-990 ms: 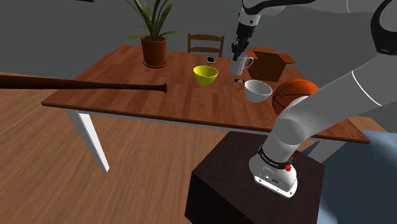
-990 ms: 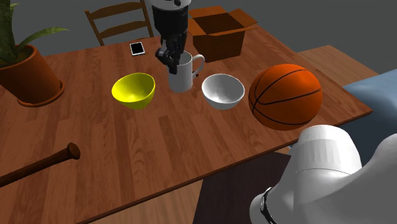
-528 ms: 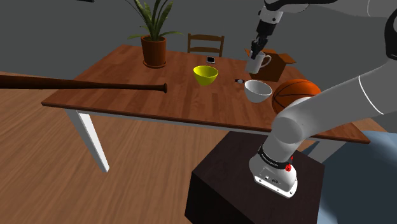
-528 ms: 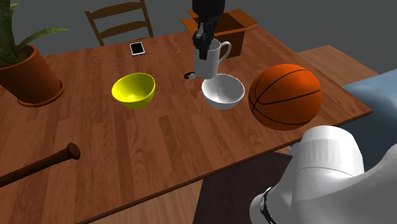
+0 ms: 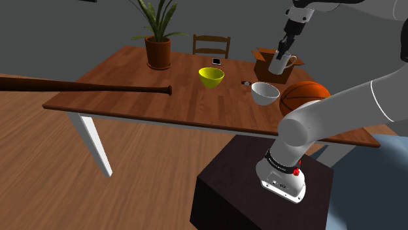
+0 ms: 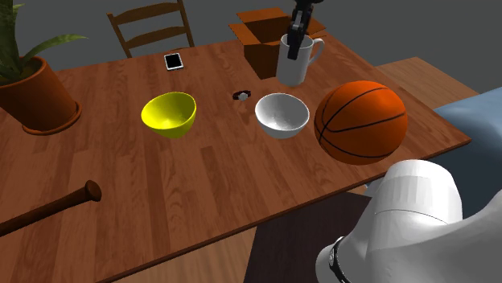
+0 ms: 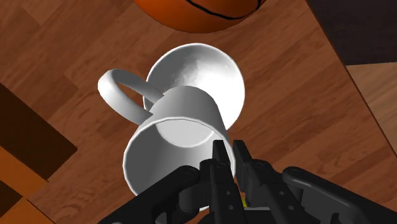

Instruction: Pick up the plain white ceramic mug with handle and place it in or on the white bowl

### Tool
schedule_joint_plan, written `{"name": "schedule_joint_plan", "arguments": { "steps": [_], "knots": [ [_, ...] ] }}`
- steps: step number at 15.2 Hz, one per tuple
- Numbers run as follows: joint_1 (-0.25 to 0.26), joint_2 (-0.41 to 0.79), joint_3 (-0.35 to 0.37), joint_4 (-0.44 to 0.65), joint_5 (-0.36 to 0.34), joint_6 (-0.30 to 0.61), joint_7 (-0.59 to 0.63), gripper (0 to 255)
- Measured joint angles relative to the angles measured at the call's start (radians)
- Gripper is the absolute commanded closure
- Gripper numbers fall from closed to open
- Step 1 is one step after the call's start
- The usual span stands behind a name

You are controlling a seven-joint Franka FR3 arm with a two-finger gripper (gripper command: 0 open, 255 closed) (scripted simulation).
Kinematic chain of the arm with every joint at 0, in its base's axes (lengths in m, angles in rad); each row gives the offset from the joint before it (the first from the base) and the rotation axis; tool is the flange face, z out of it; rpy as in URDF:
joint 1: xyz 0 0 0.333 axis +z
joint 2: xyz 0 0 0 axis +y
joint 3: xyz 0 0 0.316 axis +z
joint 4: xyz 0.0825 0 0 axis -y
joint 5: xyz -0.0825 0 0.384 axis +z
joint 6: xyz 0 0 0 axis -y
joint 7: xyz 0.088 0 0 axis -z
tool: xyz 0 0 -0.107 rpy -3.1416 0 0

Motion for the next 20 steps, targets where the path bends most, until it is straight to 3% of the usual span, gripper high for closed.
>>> {"name": "schedule_joint_plan", "arguments": {
  "steps": [20],
  "knots": [
    [-0.021, 0.014, -0.081, -0.241, -0.053, 0.258, -0.008, 255]
  ]
}}
